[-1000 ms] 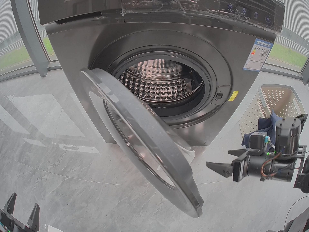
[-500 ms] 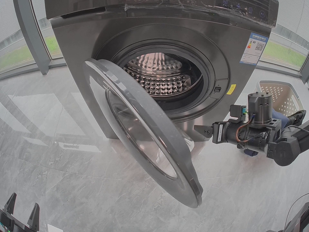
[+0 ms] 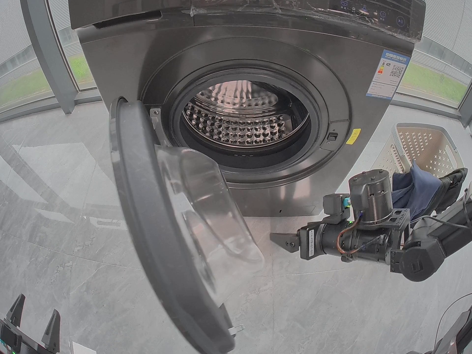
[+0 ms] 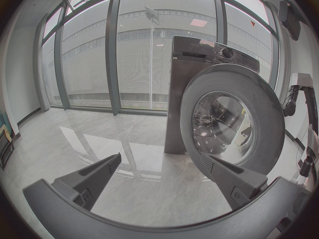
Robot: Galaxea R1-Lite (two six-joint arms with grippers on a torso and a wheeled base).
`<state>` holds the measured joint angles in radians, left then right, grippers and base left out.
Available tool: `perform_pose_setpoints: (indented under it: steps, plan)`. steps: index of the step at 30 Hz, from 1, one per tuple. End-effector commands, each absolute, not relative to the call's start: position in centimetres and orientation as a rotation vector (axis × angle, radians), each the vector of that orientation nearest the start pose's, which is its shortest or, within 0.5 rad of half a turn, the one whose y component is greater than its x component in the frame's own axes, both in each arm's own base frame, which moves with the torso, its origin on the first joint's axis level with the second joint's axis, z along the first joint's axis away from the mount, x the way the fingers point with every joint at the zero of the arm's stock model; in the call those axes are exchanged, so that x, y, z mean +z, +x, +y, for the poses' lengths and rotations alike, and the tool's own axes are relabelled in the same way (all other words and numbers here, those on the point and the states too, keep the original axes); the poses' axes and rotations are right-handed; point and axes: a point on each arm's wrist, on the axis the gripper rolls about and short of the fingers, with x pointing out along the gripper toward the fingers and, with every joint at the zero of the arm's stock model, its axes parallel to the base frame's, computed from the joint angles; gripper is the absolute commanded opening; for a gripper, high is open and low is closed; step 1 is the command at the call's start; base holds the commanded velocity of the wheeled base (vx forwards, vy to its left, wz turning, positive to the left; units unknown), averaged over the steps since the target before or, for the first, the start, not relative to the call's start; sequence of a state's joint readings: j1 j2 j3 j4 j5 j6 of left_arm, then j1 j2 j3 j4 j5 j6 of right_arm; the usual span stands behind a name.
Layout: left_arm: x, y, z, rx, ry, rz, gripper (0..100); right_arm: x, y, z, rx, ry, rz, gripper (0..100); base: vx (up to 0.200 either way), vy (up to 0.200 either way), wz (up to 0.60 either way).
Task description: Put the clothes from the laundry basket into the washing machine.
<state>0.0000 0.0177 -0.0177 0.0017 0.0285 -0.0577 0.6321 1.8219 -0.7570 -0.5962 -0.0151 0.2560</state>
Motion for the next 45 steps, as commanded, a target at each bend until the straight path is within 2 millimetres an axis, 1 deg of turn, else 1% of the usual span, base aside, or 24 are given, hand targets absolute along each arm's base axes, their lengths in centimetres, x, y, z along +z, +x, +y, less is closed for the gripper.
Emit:
perform_pose_setpoints:
  steps: [1,2,8,10,12,14,16,17,20,21,26,28,31,34,35,37,38,39,42,43,45]
  plan:
    - [7.6,-2.2,0.1,0.029,-0.058,0.007,100,12.8,24.0,19.3,0.583,0.08,0.533,100,0.0,0.0,0.0]
    - [7.6,-2.2,0.1,0.029,-0.058,0.007,100,12.9,23.9,19.6,0.593,0.079,0.532,100,0.0,0.0,0.0]
    - [7.6,-2.2,0.1,0.029,-0.058,0.007,100,13.2,24.5,19.7,0.591,0.096,0.494,100,0.0,0.0,0.0]
    - [7.6,-2.2,0.1,0.029,-0.058,0.007,100,12.8,24.6,20.0,0.598,0.094,0.492,100,0.0,0.0,0.0]
    - [7.6,-2.2,0.1,0.029,-0.058,0.007,100,12.5,24.9,20.4,0.604,0.093,0.489,100,-0.2,0.0,0.0]
    - [7.6,-2.2,0.1,0.029,-0.058,0.007,100,12.4,24.9,20.5,0.604,0.093,0.489,100,-0.2,0.0,0.0]
    - [7.6,-2.2,0.1,0.029,-0.058,0.007,100,11.5,25.7,21.4,0.61,0.085,0.487,100,-0.2,0.0,0.0]
    - [7.6,-2.2,0.1,0.029,-0.058,0.007,100,11.1,25.9,21.5,0.609,0.082,0.491,100,0.0,0.0,0.0]
    - [7.6,-2.2,0.1,0.029,-0.058,0.007,100,10.7,26.1,21.9,0.616,0.082,0.486,100,0.0,0.0,0.0]
    - [7.6,-2.2,0.1,0.029,-0.058,0.007,100,10.5,26.0,22.6,0.633,0.078,0.486,100,0.0,0.0,0.0]
    - [7.6,-2.2,0.1,0.029,-0.058,0.007,100,10.9,25.6,24.3,0.681,0.079,0.467,100,0.0,0.0,0.0]
    - [7.6,-2.2,0.1,0.029,-0.058,0.007,100,10.7,25.4,24.7,0.69,0.076,0.471,100,0.0,0.0,0.0]
    - [7.6,-2.2,0.1,0.029,-0.058,0.007,100,10.7,25.2,25.0,0.701,0.074,0.472,100,-0.2,0.0,0.0]
    - [7.6,-2.2,0.1,0.029,-0.057,0.007,100,10.7,25.1,25.4,0.711,0.079,0.468,100,0.0,0.0,0.0]
    - [7.6,-2.2,0.1,0.029,-0.058,0.007,100,10.4,25.0,26.0,0.726,0.078,0.471,100,0.0,0.0,0.0]
    - [7.6,-2.2,0.1,0.029,-0.058,0.007,100,10.4,24.9,26.6,0.742,0.083,0.456,100,0.0,0.0,0.0]
    - [7.6,-2.2,0.1,0.029,-0.058,0.007,100,10.5,24.6,27.4,0.763,0.094,0.431,100,0.0,0.0,0.0]
    - [7.6,-2.2,0.1,0.029,-0.058,0.007,100,10.5,24.5,27.7,0.772,0.102,0.424,100,0.0,0.0,0.0]
    - [7.6,-2.2,0.1,0.029,-0.058,0.007,100,10.5,24.5,27.7,0.772,0.102,0.424,100,0.0,0.0,0.0]
    - [7.6,-2.2,0.1,0.029,-0.057,0.007,100,10.6,24.7,28.1,0.773,0.122,0.414,100,0.0,0.0,0.0]
    - [7.6,-2.2,0.1,0.029,-0.058,0.007,100,10.6,25.0,27.8,0.765,0.125,0.412,100,0.0,0.0,0.0]
